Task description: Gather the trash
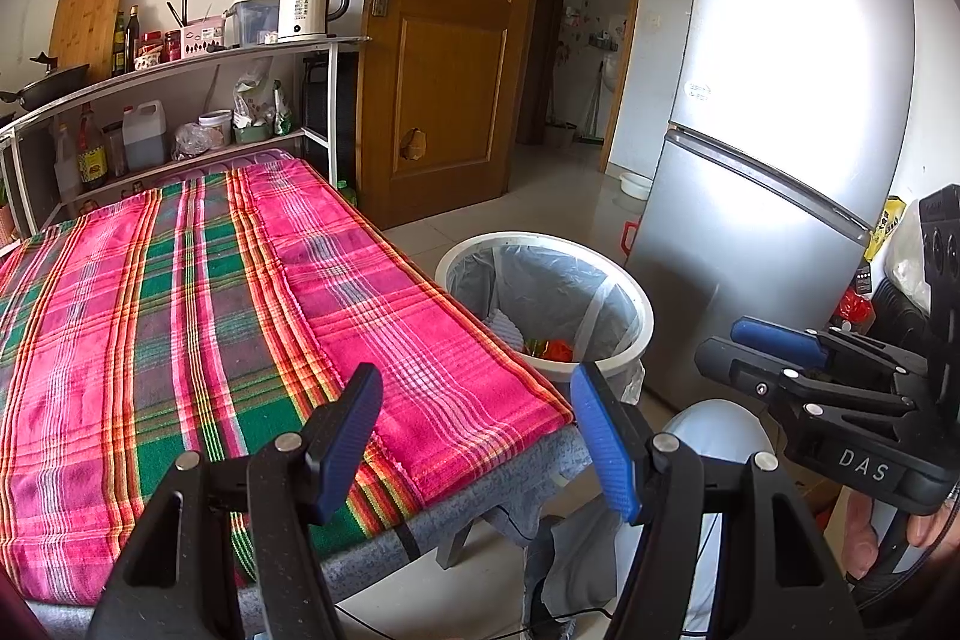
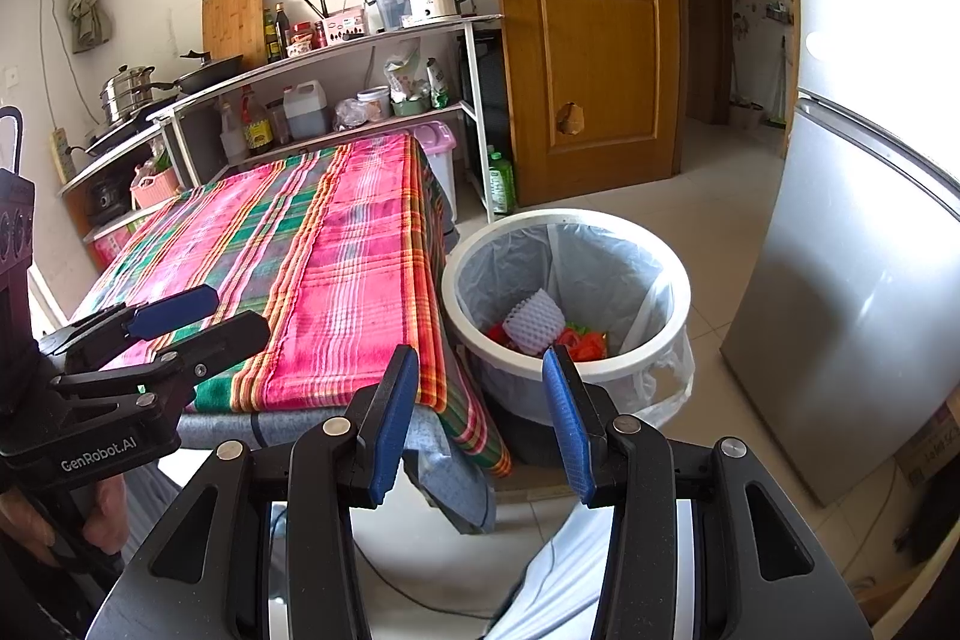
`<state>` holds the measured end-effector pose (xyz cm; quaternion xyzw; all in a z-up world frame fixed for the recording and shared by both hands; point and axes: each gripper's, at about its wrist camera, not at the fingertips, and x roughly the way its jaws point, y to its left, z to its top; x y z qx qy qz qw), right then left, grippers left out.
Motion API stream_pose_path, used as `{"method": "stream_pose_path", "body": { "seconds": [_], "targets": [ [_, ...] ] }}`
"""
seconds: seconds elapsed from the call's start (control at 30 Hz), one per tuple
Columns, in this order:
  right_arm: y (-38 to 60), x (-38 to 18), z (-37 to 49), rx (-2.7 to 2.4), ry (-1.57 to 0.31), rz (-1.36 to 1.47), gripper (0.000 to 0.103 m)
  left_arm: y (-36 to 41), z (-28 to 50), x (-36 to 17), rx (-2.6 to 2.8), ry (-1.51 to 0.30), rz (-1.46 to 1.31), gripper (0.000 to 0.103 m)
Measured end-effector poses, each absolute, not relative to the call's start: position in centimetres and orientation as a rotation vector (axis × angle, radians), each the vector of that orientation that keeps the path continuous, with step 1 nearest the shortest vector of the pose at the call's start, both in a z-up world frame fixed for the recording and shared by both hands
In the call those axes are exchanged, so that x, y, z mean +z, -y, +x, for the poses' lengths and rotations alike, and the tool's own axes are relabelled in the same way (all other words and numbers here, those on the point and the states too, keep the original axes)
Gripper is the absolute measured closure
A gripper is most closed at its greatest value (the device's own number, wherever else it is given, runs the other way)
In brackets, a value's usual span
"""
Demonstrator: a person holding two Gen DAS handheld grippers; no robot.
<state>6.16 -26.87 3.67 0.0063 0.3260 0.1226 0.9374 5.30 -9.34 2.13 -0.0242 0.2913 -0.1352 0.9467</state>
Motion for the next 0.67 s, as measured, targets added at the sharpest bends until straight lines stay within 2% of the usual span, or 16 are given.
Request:
{"method": "stream_pose_path", "body": {
  "seconds": [0.67],
  "targets": [
    [26.93, 3.67, 6.18, 0.25, -0.667, 0.012, 0.059, 9.54, 5.18, 2.0, -0.291, -0.597, -0.043, 0.036]
  ]
}}
